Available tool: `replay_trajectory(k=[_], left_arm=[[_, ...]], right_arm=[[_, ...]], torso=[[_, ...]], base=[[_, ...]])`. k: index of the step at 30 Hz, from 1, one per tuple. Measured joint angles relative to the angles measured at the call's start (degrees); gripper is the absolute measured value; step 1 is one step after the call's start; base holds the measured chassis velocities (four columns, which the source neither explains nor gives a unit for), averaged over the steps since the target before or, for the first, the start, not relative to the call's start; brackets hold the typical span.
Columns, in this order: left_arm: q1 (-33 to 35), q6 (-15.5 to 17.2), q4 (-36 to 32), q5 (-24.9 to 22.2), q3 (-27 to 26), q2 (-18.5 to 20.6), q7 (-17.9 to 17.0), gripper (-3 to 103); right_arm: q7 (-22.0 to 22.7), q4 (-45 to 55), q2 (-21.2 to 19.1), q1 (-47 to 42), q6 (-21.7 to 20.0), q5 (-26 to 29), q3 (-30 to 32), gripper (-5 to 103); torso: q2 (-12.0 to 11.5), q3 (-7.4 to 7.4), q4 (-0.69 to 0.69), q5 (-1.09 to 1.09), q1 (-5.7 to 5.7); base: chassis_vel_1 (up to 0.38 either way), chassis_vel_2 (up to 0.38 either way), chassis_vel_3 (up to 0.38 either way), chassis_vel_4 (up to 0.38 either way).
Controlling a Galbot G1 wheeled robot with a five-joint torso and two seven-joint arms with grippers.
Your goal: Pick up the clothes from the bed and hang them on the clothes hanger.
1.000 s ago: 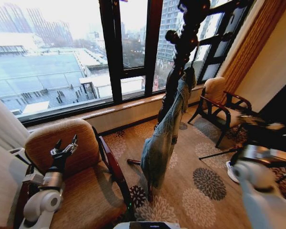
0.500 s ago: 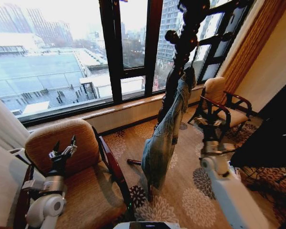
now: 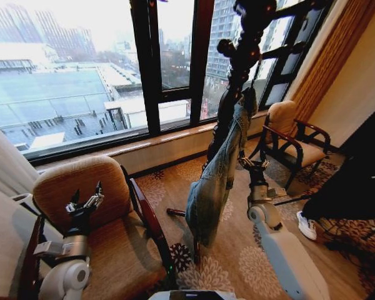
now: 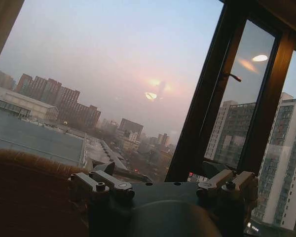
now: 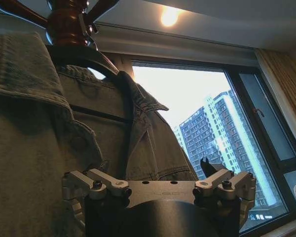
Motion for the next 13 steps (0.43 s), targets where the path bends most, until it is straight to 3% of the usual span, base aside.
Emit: replay_trajectory(k=[13], left_arm=[[0.9, -0.9, 0.2, 2.3, -0.1, -0.7, 0.5, 100]], right_arm=[[-0.9, 0.4, 0.1, -1.4, 0.3, -0.7, 0.5, 100]], torso=[[0.0, 0.00, 0.01, 0.00, 0.00]], base=[[0.000, 0.000, 0.000, 0.000]])
